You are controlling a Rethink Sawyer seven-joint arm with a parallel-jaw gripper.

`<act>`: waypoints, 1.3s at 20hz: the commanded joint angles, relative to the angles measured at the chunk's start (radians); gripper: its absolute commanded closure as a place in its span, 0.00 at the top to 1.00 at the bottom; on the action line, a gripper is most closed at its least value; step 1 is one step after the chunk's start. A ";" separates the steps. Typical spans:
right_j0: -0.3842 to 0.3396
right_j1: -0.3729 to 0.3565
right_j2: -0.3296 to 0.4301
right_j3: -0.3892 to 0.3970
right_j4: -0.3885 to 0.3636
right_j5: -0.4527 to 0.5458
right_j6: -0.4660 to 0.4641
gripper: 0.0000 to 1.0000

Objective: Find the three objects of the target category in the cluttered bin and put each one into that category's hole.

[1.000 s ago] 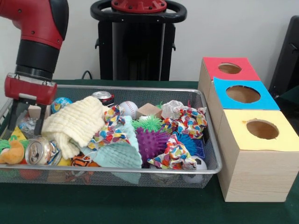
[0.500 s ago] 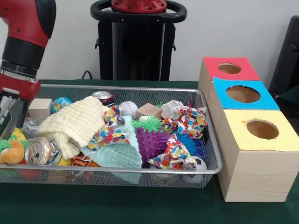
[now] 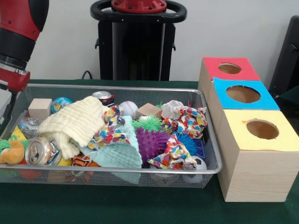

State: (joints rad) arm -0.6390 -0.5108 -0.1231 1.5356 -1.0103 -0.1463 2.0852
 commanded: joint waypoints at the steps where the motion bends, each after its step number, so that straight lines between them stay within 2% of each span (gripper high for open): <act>1: 0.041 0.021 -0.033 0.056 0.049 -0.063 0.085 1.00; 8: 0.059 0.036 -0.057 0.050 0.074 -0.080 0.096 1.00; 11: 0.053 0.027 -0.035 0.043 0.066 -0.051 0.097 1.00; 21: 0.083 0.042 -0.057 0.053 0.112 -0.059 0.112 1.00; 26: 0.138 0.061 -0.109 0.072 0.170 -0.098 0.124 1.00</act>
State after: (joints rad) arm -0.5447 -0.4972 -0.2435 1.5360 -0.9106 -0.1497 2.0852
